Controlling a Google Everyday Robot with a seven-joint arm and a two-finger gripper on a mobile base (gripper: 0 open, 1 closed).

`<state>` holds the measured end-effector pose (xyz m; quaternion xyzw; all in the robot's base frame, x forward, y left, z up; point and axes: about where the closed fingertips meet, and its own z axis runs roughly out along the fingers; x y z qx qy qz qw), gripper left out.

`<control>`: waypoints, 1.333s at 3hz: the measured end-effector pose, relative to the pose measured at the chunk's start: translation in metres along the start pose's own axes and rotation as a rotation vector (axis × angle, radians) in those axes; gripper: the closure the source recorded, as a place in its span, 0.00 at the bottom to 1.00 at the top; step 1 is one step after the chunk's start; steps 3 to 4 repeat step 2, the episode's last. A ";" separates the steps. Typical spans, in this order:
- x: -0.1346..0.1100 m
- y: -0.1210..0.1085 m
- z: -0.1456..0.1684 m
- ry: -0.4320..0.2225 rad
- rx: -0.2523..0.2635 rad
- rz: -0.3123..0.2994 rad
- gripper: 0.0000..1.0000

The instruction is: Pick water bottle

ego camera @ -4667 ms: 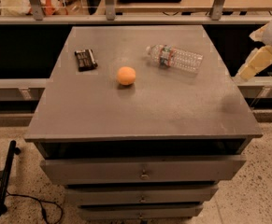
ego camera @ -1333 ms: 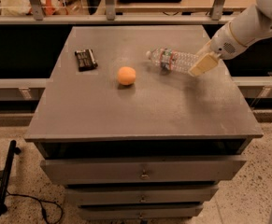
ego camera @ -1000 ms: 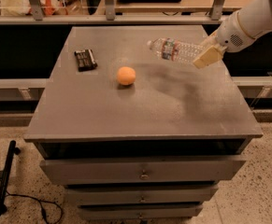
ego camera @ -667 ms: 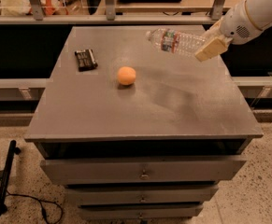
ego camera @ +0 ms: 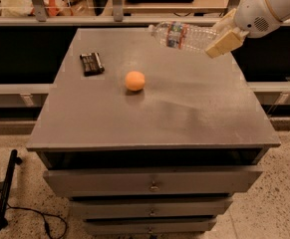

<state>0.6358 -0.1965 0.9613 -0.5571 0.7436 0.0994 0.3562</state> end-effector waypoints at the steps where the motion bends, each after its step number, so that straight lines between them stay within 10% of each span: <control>1: -0.006 0.006 0.001 -0.013 -0.041 -0.047 1.00; 4: -0.006 0.006 0.001 -0.013 -0.041 -0.047 1.00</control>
Offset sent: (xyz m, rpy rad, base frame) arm -0.0034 0.0060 0.0010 -0.0019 0.0002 0.0533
